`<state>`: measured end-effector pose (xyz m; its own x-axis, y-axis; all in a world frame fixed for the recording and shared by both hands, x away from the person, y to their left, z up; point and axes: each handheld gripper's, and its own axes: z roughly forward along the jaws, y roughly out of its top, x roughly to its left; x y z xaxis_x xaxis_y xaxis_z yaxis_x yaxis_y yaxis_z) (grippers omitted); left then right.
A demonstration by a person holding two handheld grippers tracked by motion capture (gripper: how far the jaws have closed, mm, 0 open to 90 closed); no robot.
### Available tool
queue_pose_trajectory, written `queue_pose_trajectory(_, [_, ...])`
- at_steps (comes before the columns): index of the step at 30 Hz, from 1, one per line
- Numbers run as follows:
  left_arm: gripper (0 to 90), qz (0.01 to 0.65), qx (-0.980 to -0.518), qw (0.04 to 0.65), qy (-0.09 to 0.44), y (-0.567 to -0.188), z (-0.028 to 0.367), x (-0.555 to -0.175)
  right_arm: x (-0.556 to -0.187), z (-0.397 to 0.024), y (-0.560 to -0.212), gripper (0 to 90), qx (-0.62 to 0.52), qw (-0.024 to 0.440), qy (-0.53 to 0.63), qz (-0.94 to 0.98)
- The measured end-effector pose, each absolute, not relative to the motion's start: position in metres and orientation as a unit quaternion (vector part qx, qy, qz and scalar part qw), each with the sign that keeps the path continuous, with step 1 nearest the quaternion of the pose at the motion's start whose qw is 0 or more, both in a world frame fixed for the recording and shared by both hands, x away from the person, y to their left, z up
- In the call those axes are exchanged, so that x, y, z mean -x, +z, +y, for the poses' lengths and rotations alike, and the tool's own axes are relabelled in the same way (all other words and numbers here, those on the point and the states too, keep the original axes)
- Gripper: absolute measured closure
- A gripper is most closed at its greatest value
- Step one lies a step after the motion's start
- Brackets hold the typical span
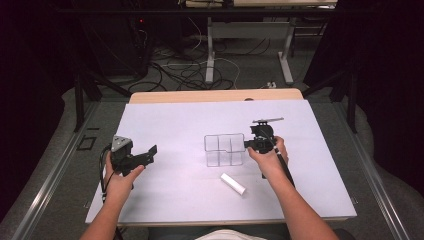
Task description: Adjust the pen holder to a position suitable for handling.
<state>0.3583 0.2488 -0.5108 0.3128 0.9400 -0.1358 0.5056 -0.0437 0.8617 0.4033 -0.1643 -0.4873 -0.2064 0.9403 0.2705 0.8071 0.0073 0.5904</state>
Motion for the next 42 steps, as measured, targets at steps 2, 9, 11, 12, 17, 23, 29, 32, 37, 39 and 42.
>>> queue_pose_trajectory(2, [4.9,0.532,-0.679,0.442,0.246,-0.511,0.249,-0.358,-0.403,-0.158,-0.487,90.0,-0.618,0.097,0.333,0.706])
queue_pose_trajectory(9, [4.9,0.532,-0.680,0.442,0.246,-0.511,0.250,-0.358,-0.402,-0.147,-0.488,90.0,-0.617,0.089,0.336,0.706])
queue_pose_trajectory(11, [4.9,0.531,-0.680,0.442,0.246,-0.511,0.249,-0.358,-0.402,-0.146,-0.488,90.0,-0.616,0.088,0.332,0.709])
queue_pose_trajectory(12, [4.9,0.531,-0.680,0.442,0.246,-0.511,0.249,-0.358,-0.402,-0.147,-0.488,90.0,-0.614,0.086,0.333,0.710])
queue_pose_trajectory(17, [4.9,0.532,-0.678,0.443,0.246,-0.511,0.250,-0.358,-0.403,-0.151,-0.488,81.8,-0.603,0.087,0.337,0.718])
queue_pose_trajectory(23, [4.9,0.532,-0.678,0.442,0.248,-0.511,0.250,-0.358,-0.399,-0.161,-0.484,72.5,-0.562,0.093,0.357,0.740])
queue_pose_trajectory(29, [5.0,0.531,-0.680,0.441,0.247,-0.511,0.250,-0.358,-0.392,-0.168,-0.481,64.0,-0.530,0.103,0.379,0.752])
queue_pose_trajectory(32, [5.1,0.532,-0.680,0.440,0.247,-0.511,0.250,-0.358,-0.384,-0.172,-0.481,58.1,-0.503,0.107,0.398,0.760])
queue_pose_trajectory(37, [5.0,0.531,-0.679,0.442,0.246,-0.511,0.250,-0.358,-0.374,-0.173,-0.483,52.7,-0.474,0.115,0.401,0.776])
queue_pose_trajectory(39, [5.0,0.531,-0.680,0.442,0.246,-0.511,0.250,-0.358,-0.369,-0.174,-0.484,50.5,-0.462,0.118,0.400,0.783])
queue_pose_trajectory(42, [5.0,0.532,-0.679,0.442,0.245,-0.512,0.249,-0.358,-0.363,-0.174,-0.485,47.0,-0.447,0.118,0.401,0.791])
